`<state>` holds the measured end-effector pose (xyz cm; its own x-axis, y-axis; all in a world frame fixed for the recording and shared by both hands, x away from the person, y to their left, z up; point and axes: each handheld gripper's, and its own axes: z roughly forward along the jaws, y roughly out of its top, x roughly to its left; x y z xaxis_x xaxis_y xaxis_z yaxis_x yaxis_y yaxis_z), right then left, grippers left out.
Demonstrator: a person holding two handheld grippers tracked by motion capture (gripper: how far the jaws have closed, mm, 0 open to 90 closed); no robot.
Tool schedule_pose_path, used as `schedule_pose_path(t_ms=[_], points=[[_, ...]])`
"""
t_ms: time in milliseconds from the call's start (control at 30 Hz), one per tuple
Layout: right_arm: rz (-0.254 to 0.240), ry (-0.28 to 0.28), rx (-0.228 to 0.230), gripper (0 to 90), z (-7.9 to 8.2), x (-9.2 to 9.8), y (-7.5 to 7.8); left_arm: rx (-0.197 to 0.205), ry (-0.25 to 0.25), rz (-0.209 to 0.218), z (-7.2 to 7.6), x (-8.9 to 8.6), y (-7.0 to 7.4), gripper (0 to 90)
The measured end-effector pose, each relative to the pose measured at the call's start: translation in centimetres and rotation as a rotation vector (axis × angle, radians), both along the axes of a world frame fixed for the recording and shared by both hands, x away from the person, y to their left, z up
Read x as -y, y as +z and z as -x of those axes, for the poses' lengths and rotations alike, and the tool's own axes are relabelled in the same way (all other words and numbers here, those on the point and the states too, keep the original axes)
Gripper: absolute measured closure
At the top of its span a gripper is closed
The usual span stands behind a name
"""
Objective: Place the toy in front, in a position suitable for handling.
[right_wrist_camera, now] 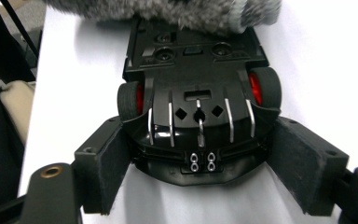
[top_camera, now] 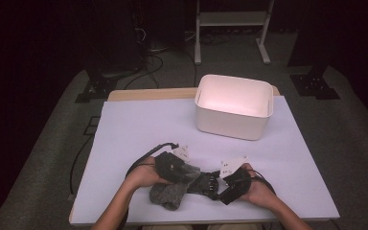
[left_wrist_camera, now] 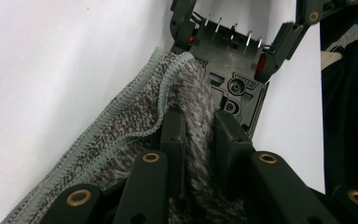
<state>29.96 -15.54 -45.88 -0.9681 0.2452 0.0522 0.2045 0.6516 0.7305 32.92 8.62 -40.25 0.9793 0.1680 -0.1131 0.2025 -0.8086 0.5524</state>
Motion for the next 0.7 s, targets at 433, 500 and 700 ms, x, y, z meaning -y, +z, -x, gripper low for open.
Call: schedule_pose_path(t_ms=[433,500,700], points=[[-0.039,-0.029,-0.091,20.2,-0.3,1.2,1.9,-0.017,-0.010,0.029,0.4,-0.4,-0.2,75.4],[-0.056,-0.022,-0.127,19.0,-0.6,1.4,2.4,-0.017,-0.011,0.033,0.5,-0.3,-0.3,75.4],[-0.032,-0.011,-0.153,18.7,-1.8,0.5,3.1,-0.010,-0.020,0.031,0.7,-0.3,-0.3,75.4]])
